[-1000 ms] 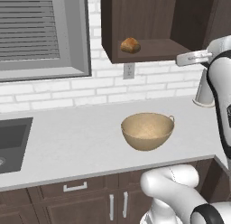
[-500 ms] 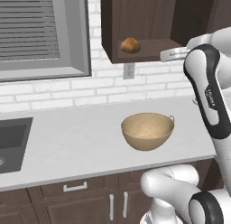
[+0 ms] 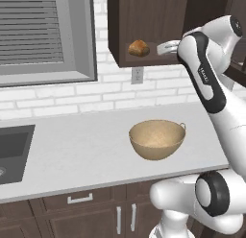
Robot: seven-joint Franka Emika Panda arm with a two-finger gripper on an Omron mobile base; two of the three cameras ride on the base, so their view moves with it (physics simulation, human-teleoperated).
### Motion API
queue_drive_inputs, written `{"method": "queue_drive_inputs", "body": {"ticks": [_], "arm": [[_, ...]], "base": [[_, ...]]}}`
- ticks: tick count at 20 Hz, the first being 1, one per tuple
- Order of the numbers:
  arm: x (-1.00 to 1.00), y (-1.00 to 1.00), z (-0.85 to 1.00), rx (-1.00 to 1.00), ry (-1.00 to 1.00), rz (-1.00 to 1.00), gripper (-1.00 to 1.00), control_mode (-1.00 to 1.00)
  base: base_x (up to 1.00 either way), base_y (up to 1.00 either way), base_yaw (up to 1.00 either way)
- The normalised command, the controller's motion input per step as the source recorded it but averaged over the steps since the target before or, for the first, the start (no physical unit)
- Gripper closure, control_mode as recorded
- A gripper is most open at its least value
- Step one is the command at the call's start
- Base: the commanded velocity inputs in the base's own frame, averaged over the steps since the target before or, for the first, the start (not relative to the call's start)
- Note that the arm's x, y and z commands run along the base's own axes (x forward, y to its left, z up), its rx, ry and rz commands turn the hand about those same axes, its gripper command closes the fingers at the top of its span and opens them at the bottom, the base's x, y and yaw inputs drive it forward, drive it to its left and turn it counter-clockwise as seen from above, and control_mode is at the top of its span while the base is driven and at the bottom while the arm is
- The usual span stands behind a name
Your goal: Open the cabinet, pick up the bread from the cabinet and place it in the basket. Then move the basket to the dining counter.
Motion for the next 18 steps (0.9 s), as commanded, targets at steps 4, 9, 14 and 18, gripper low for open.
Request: {"method": "queue_drive_inputs", "body": {"ticks": [4, 9, 14, 18], "arm": [[0.64, 0.29, -0.15, -0.01, 0.00, 0.02, -1.00, -1.00], [0.61, 0.12, -0.13, 0.00, 0.00, 0.02, -1.00, -1.00], [0.42, 0.00, -0.02, 0.00, 0.00, 0.01, -1.00, -1.00], [0.37, 0.00, 0.00, 0.00, 0.00, 0.01, -1.00, -1.00]], "base": [[0.00, 0.00, 0.00], [0.00, 0.00, 0.00], [0.00, 0.00, 0.00], [0.00, 0.00, 0.00]]}}
